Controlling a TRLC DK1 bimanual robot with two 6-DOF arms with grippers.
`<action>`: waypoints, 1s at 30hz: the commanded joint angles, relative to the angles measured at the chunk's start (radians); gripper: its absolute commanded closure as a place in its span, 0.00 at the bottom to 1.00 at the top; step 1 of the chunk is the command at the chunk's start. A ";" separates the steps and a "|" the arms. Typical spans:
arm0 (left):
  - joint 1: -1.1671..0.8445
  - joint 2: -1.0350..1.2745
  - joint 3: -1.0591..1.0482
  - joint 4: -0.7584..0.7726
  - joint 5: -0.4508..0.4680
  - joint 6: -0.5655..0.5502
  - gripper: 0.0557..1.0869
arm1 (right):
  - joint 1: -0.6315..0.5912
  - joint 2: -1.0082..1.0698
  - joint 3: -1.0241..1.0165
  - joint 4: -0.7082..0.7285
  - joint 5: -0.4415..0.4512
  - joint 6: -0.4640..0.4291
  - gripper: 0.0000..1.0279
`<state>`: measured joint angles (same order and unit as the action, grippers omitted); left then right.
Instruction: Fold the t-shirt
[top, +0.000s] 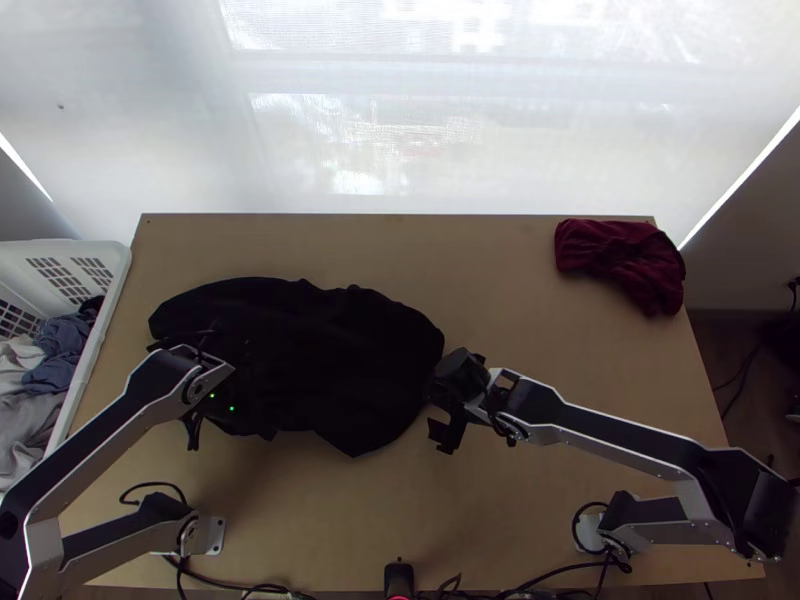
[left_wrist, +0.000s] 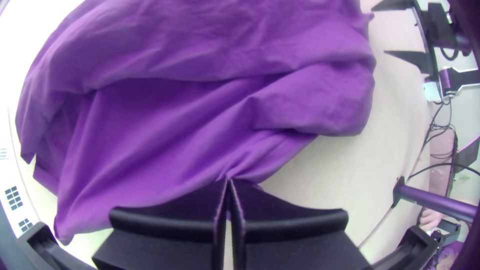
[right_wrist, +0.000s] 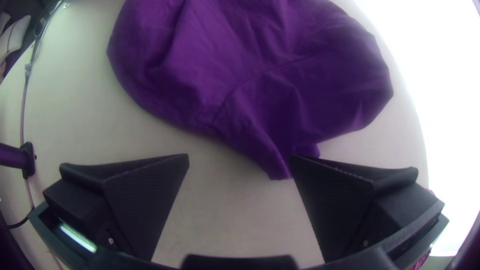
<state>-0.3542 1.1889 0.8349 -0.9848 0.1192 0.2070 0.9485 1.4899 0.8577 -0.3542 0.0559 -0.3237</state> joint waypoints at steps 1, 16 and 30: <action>0.167 -0.054 0.041 0.003 -0.003 0.045 0.97 | -0.016 0.087 0.015 0.060 0.001 -0.046 0.10; 0.192 -0.069 0.041 0.000 -0.003 0.065 0.97 | -0.060 0.147 0.038 0.098 0.001 -0.143 0.97; 0.320 -0.130 0.205 -0.020 -0.004 0.081 0.97 | -0.286 -0.054 0.155 0.021 -0.001 -0.193 0.97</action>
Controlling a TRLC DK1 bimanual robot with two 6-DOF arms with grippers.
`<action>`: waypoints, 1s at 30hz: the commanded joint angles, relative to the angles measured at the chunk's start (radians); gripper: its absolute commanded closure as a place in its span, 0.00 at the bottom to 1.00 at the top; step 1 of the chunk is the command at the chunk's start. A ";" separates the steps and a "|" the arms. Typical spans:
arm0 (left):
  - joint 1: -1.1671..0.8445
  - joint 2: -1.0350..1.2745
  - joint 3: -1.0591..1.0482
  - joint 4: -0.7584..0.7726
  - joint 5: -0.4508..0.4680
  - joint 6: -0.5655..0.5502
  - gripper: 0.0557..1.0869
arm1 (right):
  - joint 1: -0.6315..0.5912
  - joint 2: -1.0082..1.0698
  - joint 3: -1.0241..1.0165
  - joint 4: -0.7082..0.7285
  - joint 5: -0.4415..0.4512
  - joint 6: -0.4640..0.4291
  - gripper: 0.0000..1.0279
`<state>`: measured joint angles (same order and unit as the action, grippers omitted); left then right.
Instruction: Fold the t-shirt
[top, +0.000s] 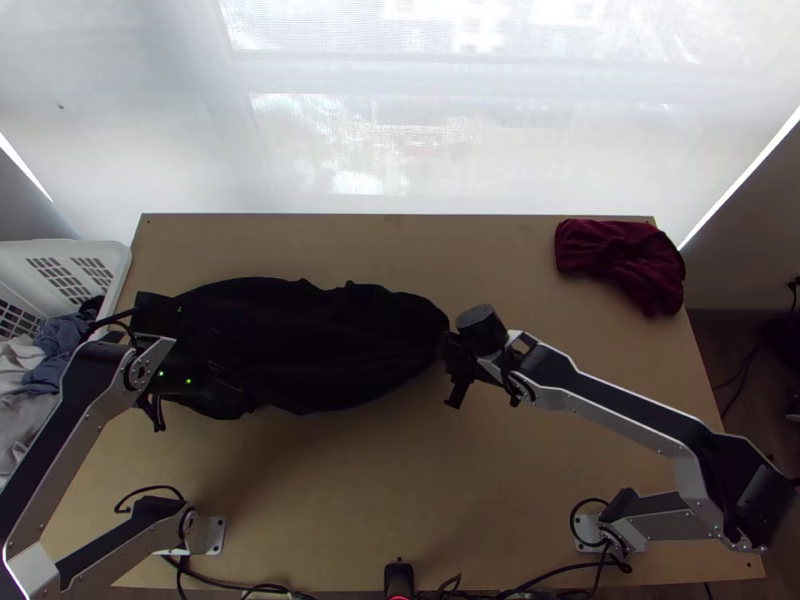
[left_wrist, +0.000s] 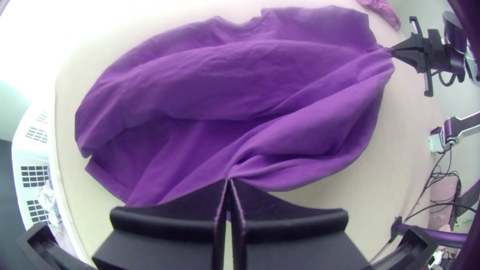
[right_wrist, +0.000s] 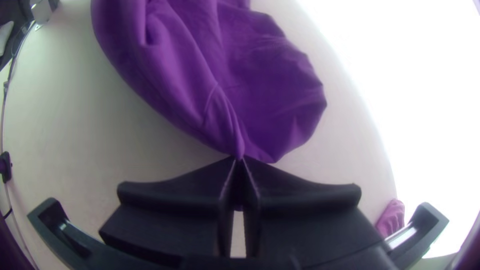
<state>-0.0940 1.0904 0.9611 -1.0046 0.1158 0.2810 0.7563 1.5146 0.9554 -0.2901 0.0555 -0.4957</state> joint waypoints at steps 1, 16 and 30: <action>0.073 -0.038 0.096 0.008 0.001 0.007 0.97 | -0.106 -0.088 0.069 -0.050 0.000 -0.023 0.97; 0.106 -0.035 0.499 0.193 -0.022 -0.011 0.97 | -0.247 -0.234 0.384 -0.170 0.000 -0.023 0.97; 0.102 -0.009 0.742 0.451 -0.183 0.024 0.97 | -0.330 -0.315 0.645 -0.207 0.001 0.091 0.97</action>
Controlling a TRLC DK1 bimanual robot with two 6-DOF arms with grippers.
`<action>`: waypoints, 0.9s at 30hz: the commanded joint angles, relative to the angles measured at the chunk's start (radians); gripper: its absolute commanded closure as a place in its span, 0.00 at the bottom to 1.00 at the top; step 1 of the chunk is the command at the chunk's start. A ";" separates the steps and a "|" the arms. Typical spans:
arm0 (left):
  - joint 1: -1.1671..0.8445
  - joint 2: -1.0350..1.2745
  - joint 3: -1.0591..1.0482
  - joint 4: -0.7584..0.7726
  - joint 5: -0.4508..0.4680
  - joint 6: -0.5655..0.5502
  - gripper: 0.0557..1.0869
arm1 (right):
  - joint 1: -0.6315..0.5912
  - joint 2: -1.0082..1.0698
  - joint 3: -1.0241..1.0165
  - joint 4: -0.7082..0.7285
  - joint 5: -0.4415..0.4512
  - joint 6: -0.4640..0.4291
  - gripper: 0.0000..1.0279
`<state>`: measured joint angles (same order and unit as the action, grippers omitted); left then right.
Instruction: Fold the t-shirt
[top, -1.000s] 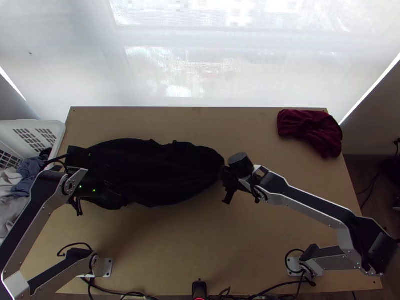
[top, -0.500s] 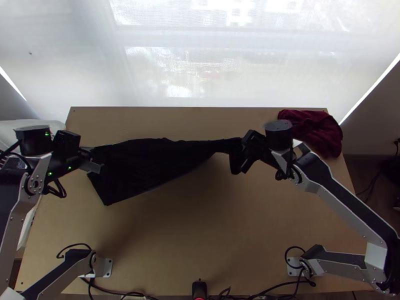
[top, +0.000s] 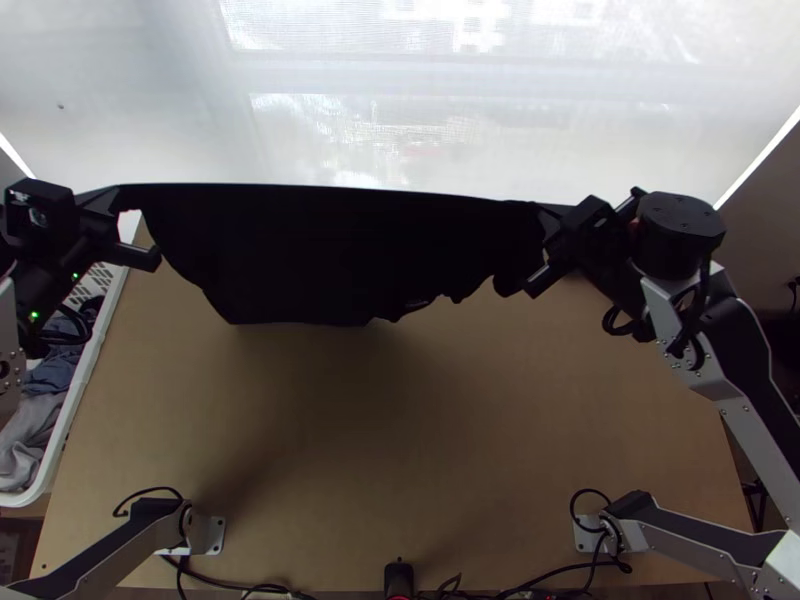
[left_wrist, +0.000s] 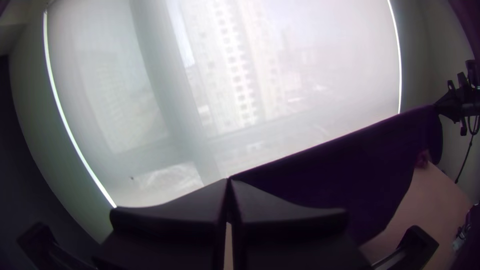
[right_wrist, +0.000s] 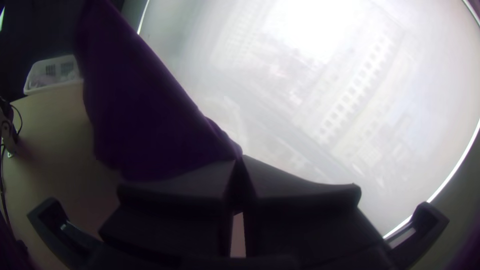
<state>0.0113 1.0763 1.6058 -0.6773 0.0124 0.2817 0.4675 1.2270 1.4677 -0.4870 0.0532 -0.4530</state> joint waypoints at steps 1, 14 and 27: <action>-0.005 0.004 0.103 0.142 -0.084 0.028 0.97 | -0.046 -0.029 0.151 -0.010 0.004 0.054 0.97; -0.016 -0.075 0.046 0.176 -0.103 0.102 0.97 | -0.053 -0.096 0.204 -0.004 0.036 0.054 0.97; -0.004 -0.147 0.034 0.366 -0.127 0.163 0.97 | -0.050 -0.150 0.267 0.054 0.076 -0.056 0.97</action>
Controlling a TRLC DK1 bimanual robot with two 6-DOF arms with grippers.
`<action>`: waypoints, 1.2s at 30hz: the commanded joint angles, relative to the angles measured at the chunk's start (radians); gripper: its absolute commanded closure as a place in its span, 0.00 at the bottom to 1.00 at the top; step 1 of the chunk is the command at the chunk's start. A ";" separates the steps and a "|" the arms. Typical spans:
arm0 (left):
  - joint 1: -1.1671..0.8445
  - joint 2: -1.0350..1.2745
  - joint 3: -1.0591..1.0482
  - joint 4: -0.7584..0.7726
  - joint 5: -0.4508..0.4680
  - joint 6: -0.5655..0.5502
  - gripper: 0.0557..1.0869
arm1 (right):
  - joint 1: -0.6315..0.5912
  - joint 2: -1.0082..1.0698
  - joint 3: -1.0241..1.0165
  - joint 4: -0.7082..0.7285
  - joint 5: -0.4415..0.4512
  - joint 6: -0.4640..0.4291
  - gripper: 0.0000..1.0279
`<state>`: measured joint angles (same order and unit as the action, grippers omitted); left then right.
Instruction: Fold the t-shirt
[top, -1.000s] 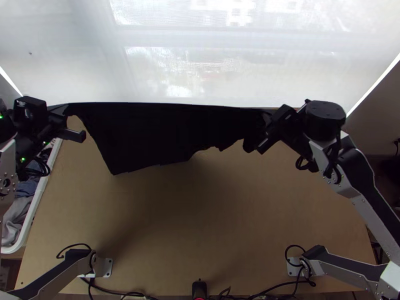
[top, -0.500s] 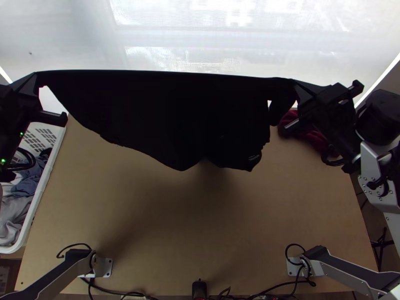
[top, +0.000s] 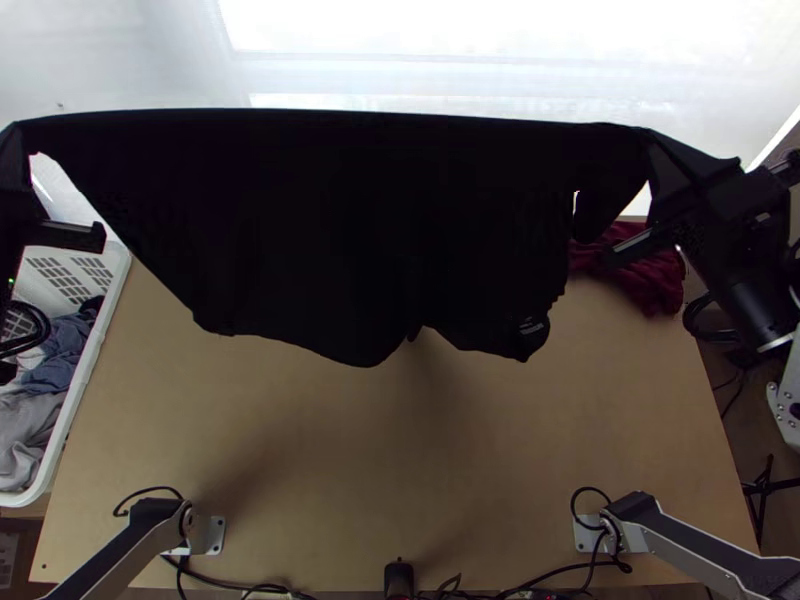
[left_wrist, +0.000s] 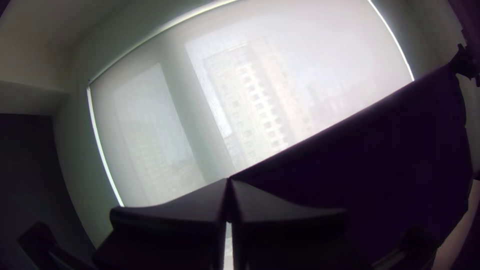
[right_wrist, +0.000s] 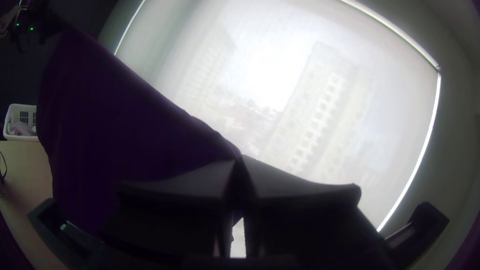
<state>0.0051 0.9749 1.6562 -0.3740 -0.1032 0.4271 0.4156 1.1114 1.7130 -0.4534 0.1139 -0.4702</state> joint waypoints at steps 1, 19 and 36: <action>0.003 -0.059 -0.024 0.078 -0.012 0.013 0.97 | 0.002 -0.045 0.022 0.022 0.015 -0.038 0.97; 0.001 -0.298 -0.128 0.086 -0.010 0.013 0.97 | 0.008 -0.311 -0.087 0.002 0.012 -0.058 0.97; 0.001 -0.463 -0.200 -0.152 -0.003 -0.034 0.97 | 0.003 -0.512 -0.125 -0.252 -0.013 0.007 0.97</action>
<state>0.0063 0.5804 1.5055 -0.4145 -0.1089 0.4179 0.4240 0.6746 1.6310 -0.5896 0.1036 -0.5159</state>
